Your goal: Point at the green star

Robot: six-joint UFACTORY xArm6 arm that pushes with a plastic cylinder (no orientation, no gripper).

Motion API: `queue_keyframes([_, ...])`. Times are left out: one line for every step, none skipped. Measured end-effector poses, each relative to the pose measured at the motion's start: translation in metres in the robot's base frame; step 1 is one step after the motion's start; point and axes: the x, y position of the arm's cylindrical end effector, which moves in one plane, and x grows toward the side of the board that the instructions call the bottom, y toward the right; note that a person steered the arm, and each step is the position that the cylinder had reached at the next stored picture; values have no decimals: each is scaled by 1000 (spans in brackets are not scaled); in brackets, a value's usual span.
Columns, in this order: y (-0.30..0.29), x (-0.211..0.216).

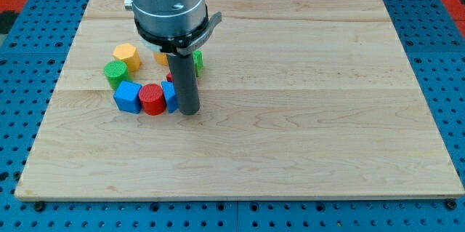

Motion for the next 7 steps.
queue_keyframes([25,22])
queue_keyframes([37,31])
queue_keyframes([40,38])
queue_keyframes([103,64])
queue_keyframes([164,93])
queue_keyframes([263,70])
queue_keyframes([337,41])
